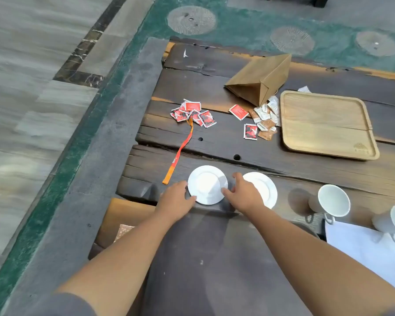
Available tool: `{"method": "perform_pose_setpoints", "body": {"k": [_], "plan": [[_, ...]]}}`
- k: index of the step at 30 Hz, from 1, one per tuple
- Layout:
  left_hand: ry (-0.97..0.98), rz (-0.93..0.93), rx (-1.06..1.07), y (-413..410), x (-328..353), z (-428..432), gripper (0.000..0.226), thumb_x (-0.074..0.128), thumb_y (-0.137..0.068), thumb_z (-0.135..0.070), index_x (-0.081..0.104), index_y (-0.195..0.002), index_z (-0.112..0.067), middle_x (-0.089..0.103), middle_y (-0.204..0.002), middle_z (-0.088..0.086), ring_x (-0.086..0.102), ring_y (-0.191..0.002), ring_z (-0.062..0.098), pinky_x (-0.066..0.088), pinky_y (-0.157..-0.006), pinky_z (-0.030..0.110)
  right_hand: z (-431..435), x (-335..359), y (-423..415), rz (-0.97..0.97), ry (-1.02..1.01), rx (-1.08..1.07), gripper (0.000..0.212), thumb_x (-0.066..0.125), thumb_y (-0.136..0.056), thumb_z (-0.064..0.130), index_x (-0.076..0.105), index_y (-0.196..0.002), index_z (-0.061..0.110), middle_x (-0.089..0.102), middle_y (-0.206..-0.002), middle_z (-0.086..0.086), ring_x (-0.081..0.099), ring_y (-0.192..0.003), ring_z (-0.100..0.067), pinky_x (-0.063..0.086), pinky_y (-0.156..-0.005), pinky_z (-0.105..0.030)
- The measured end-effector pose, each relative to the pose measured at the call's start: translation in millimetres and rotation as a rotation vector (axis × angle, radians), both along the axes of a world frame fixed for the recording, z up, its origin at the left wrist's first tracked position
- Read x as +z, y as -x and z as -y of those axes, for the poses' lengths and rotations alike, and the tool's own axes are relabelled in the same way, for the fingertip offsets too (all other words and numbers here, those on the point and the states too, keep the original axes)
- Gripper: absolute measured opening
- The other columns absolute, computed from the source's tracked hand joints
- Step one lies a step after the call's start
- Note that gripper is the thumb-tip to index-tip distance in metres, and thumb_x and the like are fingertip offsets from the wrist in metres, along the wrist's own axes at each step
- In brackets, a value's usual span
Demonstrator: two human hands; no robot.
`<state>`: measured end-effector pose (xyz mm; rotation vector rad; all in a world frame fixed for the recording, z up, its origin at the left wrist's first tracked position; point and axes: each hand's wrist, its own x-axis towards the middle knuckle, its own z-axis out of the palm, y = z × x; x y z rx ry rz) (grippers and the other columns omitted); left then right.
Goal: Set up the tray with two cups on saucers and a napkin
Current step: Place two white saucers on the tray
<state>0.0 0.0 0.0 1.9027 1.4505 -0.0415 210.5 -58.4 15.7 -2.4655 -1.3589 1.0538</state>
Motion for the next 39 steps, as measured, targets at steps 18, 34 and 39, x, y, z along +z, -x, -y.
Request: {"method": "perform_pose_setpoints", "body": {"k": [18,34,39], "plan": [[0.016,0.119,0.254,-15.9,-27.1,-24.3,0.020,0.070,-0.091,-0.026,0.058,-0.105,-0.018,0.057,-0.068,-0.004,0.057,-0.070,0.015,0.051,-0.074,0.038,-30.1,-25.2,-1.7,0.034,0.035,-0.102,0.023,0.058,-0.092,0.038,0.052,-0.096,0.016,0.074,-0.080,-0.009,0.071,-0.076,-0.033,0.059,-0.079,-0.043],[0.117,0.254,0.366,-26.8,-18.4,-27.4,0.019,0.069,-0.090,-0.013,0.055,-0.084,-0.024,0.059,-0.072,0.000,0.064,-0.081,0.028,0.054,-0.079,0.042,-28.0,-18.8,-5.3,0.027,0.023,-0.182,0.025,0.063,-0.093,0.037,0.058,-0.091,0.013,0.073,-0.086,-0.011,0.072,-0.079,-0.034,0.059,-0.080,-0.045],[0.123,0.319,0.406,-24.5,-6.0,-25.3,0.010,0.071,-0.089,-0.014,0.062,-0.087,-0.016,0.068,-0.080,0.014,0.068,-0.083,0.031,0.054,-0.078,0.040,-19.6,-9.0,-4.3,-0.003,-0.039,-0.241,0.025,0.064,-0.092,0.037,0.053,-0.083,0.016,0.073,-0.071,-0.006,0.073,-0.068,-0.028,0.060,-0.076,-0.045]]}}
